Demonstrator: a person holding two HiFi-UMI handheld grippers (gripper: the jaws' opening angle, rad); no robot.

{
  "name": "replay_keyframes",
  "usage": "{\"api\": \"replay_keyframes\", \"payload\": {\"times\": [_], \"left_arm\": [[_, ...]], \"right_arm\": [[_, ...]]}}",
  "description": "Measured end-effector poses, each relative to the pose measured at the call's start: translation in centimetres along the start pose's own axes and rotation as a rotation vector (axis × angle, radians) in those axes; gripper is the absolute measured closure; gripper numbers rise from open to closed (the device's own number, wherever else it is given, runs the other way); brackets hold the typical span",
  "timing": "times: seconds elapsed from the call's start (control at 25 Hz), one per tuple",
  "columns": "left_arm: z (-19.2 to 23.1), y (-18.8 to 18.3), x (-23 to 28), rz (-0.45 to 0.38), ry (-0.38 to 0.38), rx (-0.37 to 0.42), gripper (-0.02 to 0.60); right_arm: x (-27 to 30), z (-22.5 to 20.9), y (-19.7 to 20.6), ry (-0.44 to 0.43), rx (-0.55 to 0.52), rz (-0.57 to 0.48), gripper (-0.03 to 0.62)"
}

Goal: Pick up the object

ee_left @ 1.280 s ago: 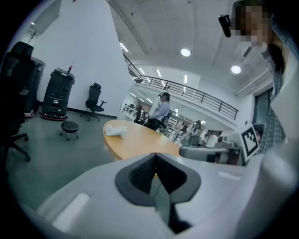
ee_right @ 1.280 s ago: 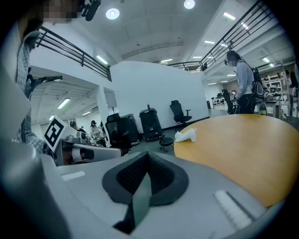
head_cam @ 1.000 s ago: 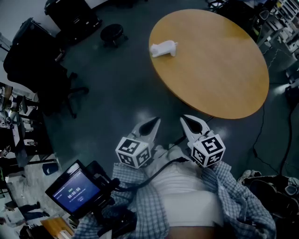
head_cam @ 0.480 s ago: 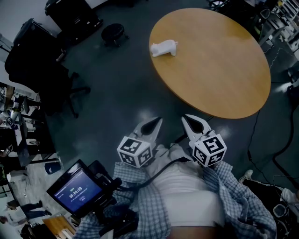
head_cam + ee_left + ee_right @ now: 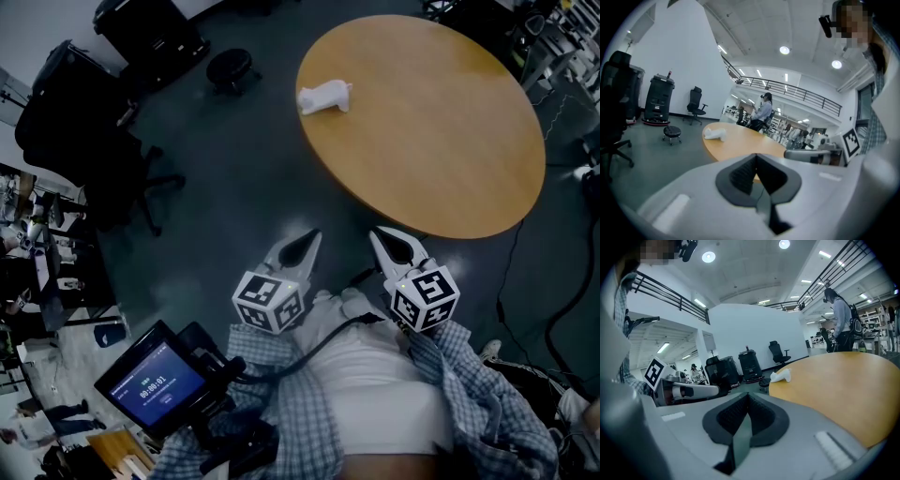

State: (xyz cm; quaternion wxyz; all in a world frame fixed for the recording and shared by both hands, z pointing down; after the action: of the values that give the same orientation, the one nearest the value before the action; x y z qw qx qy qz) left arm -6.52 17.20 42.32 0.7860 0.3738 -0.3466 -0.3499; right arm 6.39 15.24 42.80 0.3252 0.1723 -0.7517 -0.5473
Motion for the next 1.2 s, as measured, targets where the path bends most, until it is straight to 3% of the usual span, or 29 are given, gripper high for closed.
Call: {"api": "replay_keyframes", "payload": {"times": [0.24, 0.44, 0.64, 0.88, 1.04, 1.2], "left_arm": [[2.2, -2.0, 1.7, -0.022, -0.035, 0.044, 0.578], [0.8, -1.8, 2.6, 0.004, -0.012, 0.068, 0.578], [4.7, -4.0, 7.0, 0.038, -0.01, 0.081, 0.578], [5.1, -4.6, 9.4, 0.078, -0.04, 0.099, 0.578], [11.6, -8.2, 16.4, 0.135, -0.029, 0.121, 0.578], [16.2, -9.9, 19.8, 0.278, -0.068, 0.213, 0.578]], "right_arm": [[1.2, -0.9, 0.0, -0.011, -0.014, 0.005, 0.588], [-1.0, -1.8, 0.9, 0.042, 0.02, 0.026, 0.588], [3.3, -4.7, -0.4, 0.081, 0.024, 0.044, 0.588], [1.5, -6.5, -1.0, 0.155, 0.037, 0.054, 0.588], [8.9, -11.7, -3.2, 0.198, 0.078, 0.06, 0.588], [12.3, -12.6, -5.0, 0.262, 0.109, 0.093, 0.588]]}}
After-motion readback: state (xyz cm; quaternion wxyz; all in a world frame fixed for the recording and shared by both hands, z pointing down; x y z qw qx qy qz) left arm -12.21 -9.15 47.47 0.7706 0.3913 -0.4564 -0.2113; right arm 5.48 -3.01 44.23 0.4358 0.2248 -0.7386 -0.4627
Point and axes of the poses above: the fingertips, and each gripper's own axes: x forward along the fingers, z to its left, y out of its underside, the point moved 3 cm from there along -x, backward along the fingers, and after that the axes turned 7 degrees about -x, right-handed, at the moved point
